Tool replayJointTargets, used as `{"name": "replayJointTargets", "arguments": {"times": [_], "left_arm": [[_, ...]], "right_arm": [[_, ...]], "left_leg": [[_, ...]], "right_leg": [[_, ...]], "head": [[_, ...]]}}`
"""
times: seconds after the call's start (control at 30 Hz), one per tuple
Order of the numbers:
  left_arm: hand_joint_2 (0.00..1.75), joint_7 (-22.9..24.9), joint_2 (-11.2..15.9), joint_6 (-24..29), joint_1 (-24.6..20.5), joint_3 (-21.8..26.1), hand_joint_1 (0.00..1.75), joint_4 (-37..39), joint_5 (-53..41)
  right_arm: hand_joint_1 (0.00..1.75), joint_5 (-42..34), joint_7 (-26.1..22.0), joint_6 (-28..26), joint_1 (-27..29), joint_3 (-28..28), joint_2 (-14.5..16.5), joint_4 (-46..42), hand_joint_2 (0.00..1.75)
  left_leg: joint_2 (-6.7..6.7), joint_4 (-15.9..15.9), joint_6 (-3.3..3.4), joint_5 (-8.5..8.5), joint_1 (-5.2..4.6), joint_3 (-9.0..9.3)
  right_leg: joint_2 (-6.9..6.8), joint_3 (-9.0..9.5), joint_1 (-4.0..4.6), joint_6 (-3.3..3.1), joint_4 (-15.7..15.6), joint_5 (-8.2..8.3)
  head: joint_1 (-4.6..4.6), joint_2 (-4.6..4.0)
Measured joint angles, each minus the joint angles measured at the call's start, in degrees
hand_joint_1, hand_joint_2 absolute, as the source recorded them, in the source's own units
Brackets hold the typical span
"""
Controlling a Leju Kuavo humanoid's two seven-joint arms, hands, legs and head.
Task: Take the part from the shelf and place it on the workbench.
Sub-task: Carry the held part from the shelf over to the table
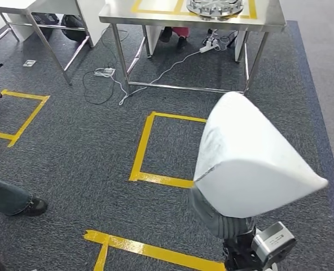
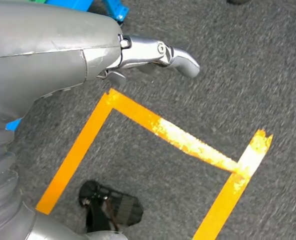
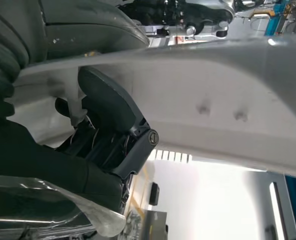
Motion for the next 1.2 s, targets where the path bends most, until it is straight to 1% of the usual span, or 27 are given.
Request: {"name": "replayJointTargets", "arguments": {"times": [0.07,0.1,0.17,0.2,0.23,0.27,0.3,0.33,0.37,0.4,0.43,0.53,0.57,0.6,0.67,0.7,0.73,0.77,0.83,0.87,0.9,0.97,1.03,1.07,1.1,1.17,1.2], "left_arm": [[1.75,0.0,-0.1,0.0,-0.1,0.0,0.0,0.0,0.0],[1.75,0.0,-0.1,0.0,-0.1,0.0,0.0,0.0,0.0],[1.75,0.0,-0.1,0.0,-0.1,0.0,0.0,0.0,0.0],[1.75,0.0,-0.1,0.0,0.0,0.0,0.0,0.0,0.0],[1.75,0.0,-0.1,0.0,0.1,0.0,0.0,0.0,0.0],[1.75,0.0,-0.1,0.0,0.2,0.0,0.0,0.0,0.0],[1.75,0.0,-0.1,0.0,0.3,0.0,0.0,0.0,0.0],[1.75,0.0,-0.1,0.0,0.3,0.0,0.0,0.0,0.0],[1.75,0.0,0.0,0.0,0.3,0.0,0.0,0.0,0.0],[1.75,0.0,0.0,0.0,0.4,0.0,0.0,0.0,0.0],[1.75,0.0,0.0,0.0,0.4,0.0,0.0,0.0,0.1],[1.75,0.0,-0.1,0.0,0.5,0.1,0.0,-0.1,0.1],[1.75,0.0,-0.1,0.0,0.6,0.1,0.0,-0.1,0.1],[1.75,0.0,-0.2,0.0,0.6,0.1,0.0,-0.1,0.1],[1.75,0.0,-0.2,0.0,0.5,0.1,0.0,-0.2,0.1],[1.75,0.0,-0.2,0.0,0.5,0.1,0.0,-0.2,0.1],[1.75,0.0,-0.2,0.0,0.6,0.1,0.0,-0.2,0.1],[1.75,0.0,-0.2,0.0,0.6,0.1,0.0,-0.2,0.1],[1.75,0.0,-0.2,0.0,0.6,0.1,0.0,-0.2,0.1],[1.75,0.0,-0.3,0.0,0.6,0.1,0.0,-0.2,0.1],[1.75,0.0,-0.3,0.0,0.5,0.1,0.0,-0.2,0.1],[1.75,0.1,-0.4,0.0,0.4,0.1,0.0,-0.2,0.1],[1.75,0.1,-0.5,0.0,0.3,0.2,0.0,-0.2,0.1],[1.75,0.1,-0.5,0.0,0.3,0.2,0.0,-0.2,0.1],[1.75,0.1,-0.5,0.0,0.2,0.2,0.0,-0.2,0.1],[1.75,0.1,-0.5,0.0,0.2,0.2,0.0,-0.2,0.1],[1.75,0.1,-0.5,0.0,0.3,0.2,0.0,-0.2,0.1]], "right_arm": [[1.75,0.0,0.0,-0.1,0.0,0.0,0.0,0.0,1.75],[1.75,0.0,0.0,0.0,0.0,0.0,0.0,0.0,1.75],[1.75,0.0,0.0,-0.1,0.0,0.0,0.0,0.0,1.75],[1.75,0.0,0.0,-0.1,0.0,0.0,0.0,0.0,1.75],[1.75,0.0,0.0,-0.1,0.0,0.0,0.0,0.0,1.75],[1.75,0.0,0.0,-0.1,0.0,0.0,0.0,0.0,1.75],[1.75,0.0,0.0,-0.1,0.0,0.0,0.0,0.0,1.75],[1.75,0.0,0.0,-0.1,-0.1,0.0,0.0,0.0,1.75],[1.75,0.0,0.0,-0.1,-0.1,0.0,0.0,0.0,1.75],[1.75,0.0,0.0,-0.1,-0.1,0.0,0.0,0.0,1.75],[1.75,0.0,0.0,-0.2,-0.1,0.0,0.0,0.0,1.75],[1.75,0.0,0.0,-0.3,-0.3,0.0,0.0,0.0,1.75],[1.75,0.0,0.0,-0.4,-0.4,-0.1,0.0,0.0,1.75],[1.75,0.0,0.0,-0.4,-0.5,-0.1,0.0,0.0,1.75],[1.75,0.0,0.0,-0.5,-0.6,-0.1,0.0,0.0,1.75],[1.75,0.0,0.0,-0.5,-0.5,-0.1,0.0,0.0,1.75],[1.75,0.0,0.0,-0.5,-0.5,-0.1,0.0,0.1,1.75],[1.75,0.0,0.0,-0.5,-0.5,-0.1,0.0,0.1,1.75],[1.75,0.0,0.0,-0.5,-0.5,-0.1,0.0,0.2,1.75],[1.75,0.0,0.0,-0.5,-0.5,-0.1,0.0,0.2,1.75],[1.75,0.0,0.0,-0.5,-0.5,-0.1,0.0,0.2,1.75],[1.75,0.0,0.0,-0.5,-0.5,-0.1,0.0,0.3,1.75],[1.75,0.0,0.0,-0.5,-0.4,-0.1,0.0,0.3,1.75],[1.75,0.0,0.0,-0.5,-0.5,-0.1,0.0,0.2,1.75],[1.75,0.0,0.0,-0.5,-0.5,-0.1,0.0,0.2,1.75],[1.75,0.0,0.0,-0.5,-0.5,-0.1,0.0,0.2,1.75],[1.75,0.0,0.0,-0.5,-0.5,-0.1,0.0,0.2,1.75]], "left_leg": [[0.27,3.0,-0.28,-1.52,0.14,-1.04],[0.42,6.3,-0.38,-2.85,0.15,-2.71],[0.51,14.6,-0.39,-5.39,0.1,-7.6],[0.51,17.2,-0.26,-5.56,0.06,-9.55],[0.51,17.7,-0.01,-4.45,-0.03,-10.48],[0.51,15.9,0.39,-2.18,-0.2,-10.33],[0.52,12.4,0.95,0.72,-0.47,-9.37],[0.57,9.1,1.57,2.84,-0.81,-8.17],[0.64,6.3,2.13,4.07,-1.16,-7.0],[0.71,4.4,2.53,4.11,-1.45,-6.14],[0.76,3.5,2.74,3.42,-1.63,-5.67],[0.61,1.1,3.0,2.55,-1.38,-4.12],[0.57,0.5,3.17,2.44,-1.24,-3.43],[0.52,0.2,3.3,2.27,-1.14,-2.81],[0.49,0.0,3.51,1.6,-1.24,-2.05],[0.48,0.0,3.5,1.14,-1.32,-1.6],[0.46,0.0,3.48,0.64,-1.4,-1.01],[0.42,0.0,3.42,0.1,-1.48,-0.25],[0.38,0.0,3.23,-1.11,-1.56,1.31],[0.32,0.0,3.03,-1.64,-1.59,1.89],[0.31,0.0,2.71,-2.13,-1.58,2.16],[0.32,0.3,1.99,-2.52,-1.53,2.71],[0.43,1.9,1.44,-2.48,-1.44,2.63],[0.45,3.9,1.17,-2.61,-1.36,1.74],[0.48,6.8,0.83,-3.13,-1.22,0.15],[0.52,13.2,0.08,-5.56,-0.81,-4.26],[0.53,15.5,-0.23,-6.83,-0.61,-6.35]], "right_leg": [[-0.26,0.76,0.01,-0.82,-0.1,-0.43],[-0.43,1.14,0.07,-1.16,-0.1,-0.71],[-0.61,1.69,0.28,-1.54,-0.1,-1.31],[-0.61,2.04,0.4,-1.58,-0.1,-1.67],[-0.58,2.53,0.51,-1.56,-0.1,-2.09],[-0.57,3.19,0.61,-1.51,-0.1,-2.57],[-0.6,3.93,0.68,-1.45,-0.1,-3.1],[-0.69,4.41,0.74,-1.33,-0.2,-3.64],[-0.71,4.75,0.76,-1.13,-0.3,-4.07],[-0.78,4.83,0.76,-0.89,-0.5,-4.36],[-0.84,4.94,0.75,-0.54,-0.6,-4.37],[-0.91,4.98,0.68,0.48,0.4,-3.78],[-0.82,4.04,0.68,0.67,2.0,-4.02],[-0.73,2.28,0.68,0.78,4.7,-4.81],[-0.63,-2.45,0.73,1.0,11.1,-7.26],[-0.63,-4.64,0.75,1.04,13.3,-8.1],[-0.63,-6.0,0.76,1.03,13.8,-7.98],[-0.63,-6.4,0.79,0.92,12.4,-6.53],[-0.63,-5.17,0.94,0.33,6.1,-0.88],[-0.68,-4.56,1.11,0.02,3.2,0.84],[-0.71,-4.0,1.3,-0.36,1.3,1.92],[-0.75,-3.56,1.62,-1.0,0.4,1.68],[-0.71,-2.15,1.45,-1.74,-0.1,1.85],[-0.74,-1.32,1.3,-2.08,-0.3,1.55],[-0.78,-0.47,1.16,-2.33,-0.6,1.18],[-0.81,0.67,1.08,-2.51,-0.7,0.2],[-0.73,1.28,1.0,-2.41,-0.7,-0.38]], "head": [[-0.14,0.01],[-0.24,0.01],[-0.34,0.0],[-0.35,0.0],[-0.36,-0.01],[-0.35,0.0],[-0.36,0.0],[-0.29,0.0],[-0.25,0.0],[-0.26,0.0],[-0.25,0.0],[-0.25,0.01],[-0.17,0.01],[-0.08,0.01],[0.03,0.01],[0.05,0.01],[0.08,0.01],[0.1,0.01],[0.1,0.01],[0.04,0.01],[-0.03,0.01],[-0.2,0.01],[-0.3,0.01],[-0.39,0.01],[-0.46,0.0],[-0.58,-0.01],[-0.55,-0.01]]}}
